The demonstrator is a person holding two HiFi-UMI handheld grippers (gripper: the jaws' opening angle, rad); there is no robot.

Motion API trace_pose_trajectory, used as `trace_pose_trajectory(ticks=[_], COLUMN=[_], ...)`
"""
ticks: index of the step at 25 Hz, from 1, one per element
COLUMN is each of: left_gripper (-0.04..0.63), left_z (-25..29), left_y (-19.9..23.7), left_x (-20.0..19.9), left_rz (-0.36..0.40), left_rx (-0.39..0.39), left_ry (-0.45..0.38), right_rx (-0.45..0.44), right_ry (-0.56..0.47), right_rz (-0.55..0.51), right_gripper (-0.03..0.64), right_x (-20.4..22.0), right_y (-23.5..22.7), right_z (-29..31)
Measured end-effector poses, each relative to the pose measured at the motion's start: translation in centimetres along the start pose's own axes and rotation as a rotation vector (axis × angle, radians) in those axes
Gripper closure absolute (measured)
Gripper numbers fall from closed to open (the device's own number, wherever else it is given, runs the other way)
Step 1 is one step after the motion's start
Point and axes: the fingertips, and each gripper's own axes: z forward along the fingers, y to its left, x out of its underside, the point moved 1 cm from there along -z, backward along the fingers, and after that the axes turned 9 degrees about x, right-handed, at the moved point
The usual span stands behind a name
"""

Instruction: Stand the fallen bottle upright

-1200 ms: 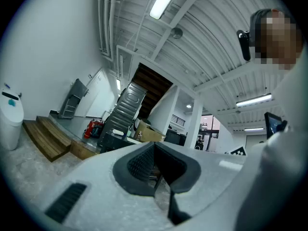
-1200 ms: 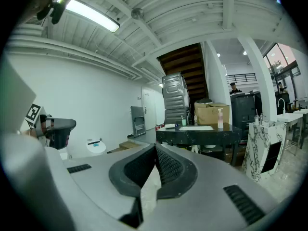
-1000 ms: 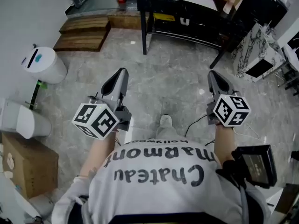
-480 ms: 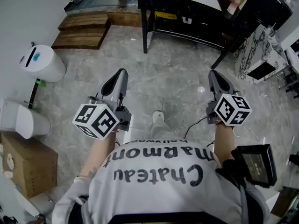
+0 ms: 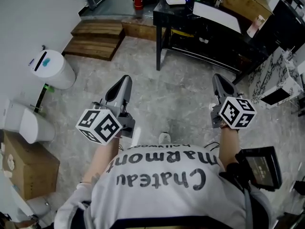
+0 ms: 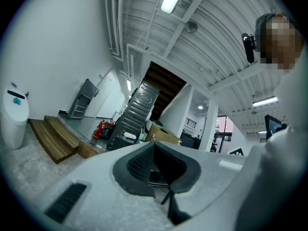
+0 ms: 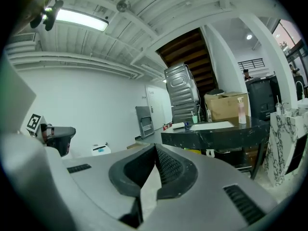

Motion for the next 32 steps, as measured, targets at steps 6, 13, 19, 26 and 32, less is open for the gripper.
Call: trace_pose_trajectory(ticks=[6, 13, 19, 26, 32], left_gripper=[0.580, 0.580, 0.580, 0.580, 0.580], left_z=[4.5, 9.1, 12.2, 14.7, 18.1], left_y=[2.2, 4.7, 6.0, 7.8, 11.8], left_x=[-1.1, -0.7, 1.4, 2.9, 2.4], left_rz=[0.020, 0.016, -0.017, -0.036, -0.052], left_rx=[-0.031, -0.045, -0.038, -0.030, -0.028], left_ry=[-0.024, -0.039, 0.008, 0.054, 0.070], right_rx=[-0.054, -0.078, -0.068, -0.045, -0.040], right_ry=[-0.019, 0.003, 0.049, 0.080, 0.107], right_rz=[-0.024, -0.023, -0.017, 0.006, 0.014], right_gripper=[0.603, 0.603, 0.603, 0.603, 0.603], right_x=[-2.8, -3.0, -1.7, -0.2, -0.2], right_y=[-1.5, -3.7, -5.7, -7.3, -7.5], right_z=[5.9, 10.5, 12.3, 14.7, 19.0])
